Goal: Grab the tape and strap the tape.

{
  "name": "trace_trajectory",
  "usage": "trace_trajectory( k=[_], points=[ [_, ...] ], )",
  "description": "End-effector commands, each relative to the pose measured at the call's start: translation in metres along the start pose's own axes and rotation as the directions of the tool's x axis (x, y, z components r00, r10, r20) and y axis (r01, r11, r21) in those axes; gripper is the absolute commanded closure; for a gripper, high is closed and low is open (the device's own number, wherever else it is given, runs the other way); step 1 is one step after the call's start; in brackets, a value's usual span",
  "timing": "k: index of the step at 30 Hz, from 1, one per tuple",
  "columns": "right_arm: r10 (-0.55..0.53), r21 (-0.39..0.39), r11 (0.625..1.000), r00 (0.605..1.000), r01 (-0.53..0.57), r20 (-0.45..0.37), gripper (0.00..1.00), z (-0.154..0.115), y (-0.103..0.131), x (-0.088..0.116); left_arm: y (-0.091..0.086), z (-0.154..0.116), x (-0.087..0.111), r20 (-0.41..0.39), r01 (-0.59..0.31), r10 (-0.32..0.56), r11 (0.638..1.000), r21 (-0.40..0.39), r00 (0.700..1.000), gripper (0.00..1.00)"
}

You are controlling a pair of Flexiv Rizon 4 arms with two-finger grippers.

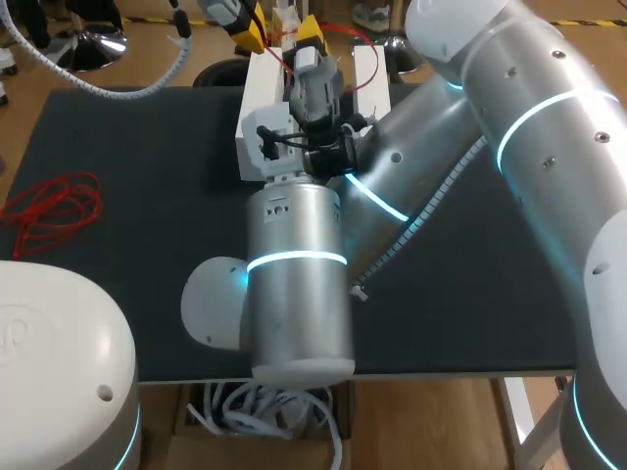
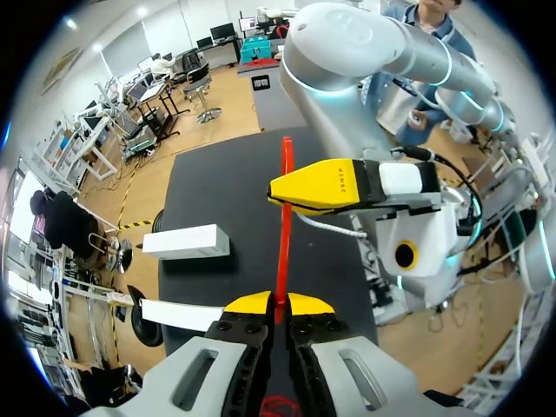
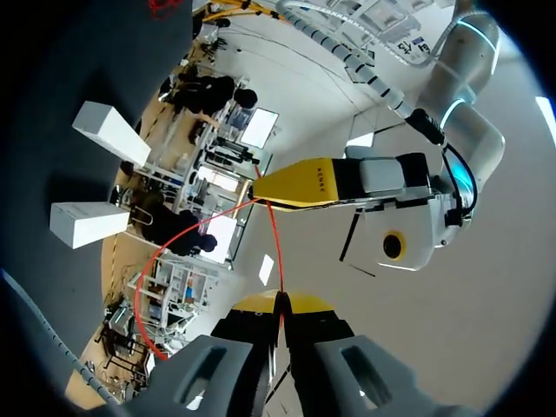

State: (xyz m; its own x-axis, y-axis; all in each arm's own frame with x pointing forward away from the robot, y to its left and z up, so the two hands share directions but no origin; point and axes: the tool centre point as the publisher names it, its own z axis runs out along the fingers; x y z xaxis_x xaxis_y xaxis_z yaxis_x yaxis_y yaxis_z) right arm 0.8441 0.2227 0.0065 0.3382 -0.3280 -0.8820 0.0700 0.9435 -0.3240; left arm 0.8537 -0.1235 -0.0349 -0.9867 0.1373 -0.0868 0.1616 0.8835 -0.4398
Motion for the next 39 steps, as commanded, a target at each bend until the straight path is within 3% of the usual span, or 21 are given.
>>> trace_trajectory(
  k=[1,22,36,38,39],
  points=[
    [-0.007,-0.012,1.000,1.000,0.007,0.002,1.00,0.000,-0.005,0.002,0.000,0.000,0.000,0.000,0.001,-0.001,1.000,-0.002,1.000,1.00],
    [-0.013,-0.071,0.997,1.000,0.012,-0.012,1.00,0.004,0.020,0.009,0.000,0.000,0.000,0.000,0.001,-0.001,1.000,-0.002,1.000,1.00],
    [-0.009,-0.053,0.999,1.000,0.008,-0.025,1.00,0.001,0.009,0.010,0.000,0.000,0.000,0.000,0.001,-0.001,1.000,-0.002,1.000,1.00],
    [-0.006,-0.052,0.999,1.000,0.004,-0.028,0.44,0.001,0.009,0.010,0.000,0.000,0.000,0.000,0.001,-0.001,1.000,-0.002,1.000,1.00],
    [-0.004,-0.052,0.999,1.000,0.002,-0.028,0.00,0.001,0.008,0.010,0.000,0.000,0.000,0.000,0.001,-0.001,1.000,-0.002,1.000,1.00]
  ],
)
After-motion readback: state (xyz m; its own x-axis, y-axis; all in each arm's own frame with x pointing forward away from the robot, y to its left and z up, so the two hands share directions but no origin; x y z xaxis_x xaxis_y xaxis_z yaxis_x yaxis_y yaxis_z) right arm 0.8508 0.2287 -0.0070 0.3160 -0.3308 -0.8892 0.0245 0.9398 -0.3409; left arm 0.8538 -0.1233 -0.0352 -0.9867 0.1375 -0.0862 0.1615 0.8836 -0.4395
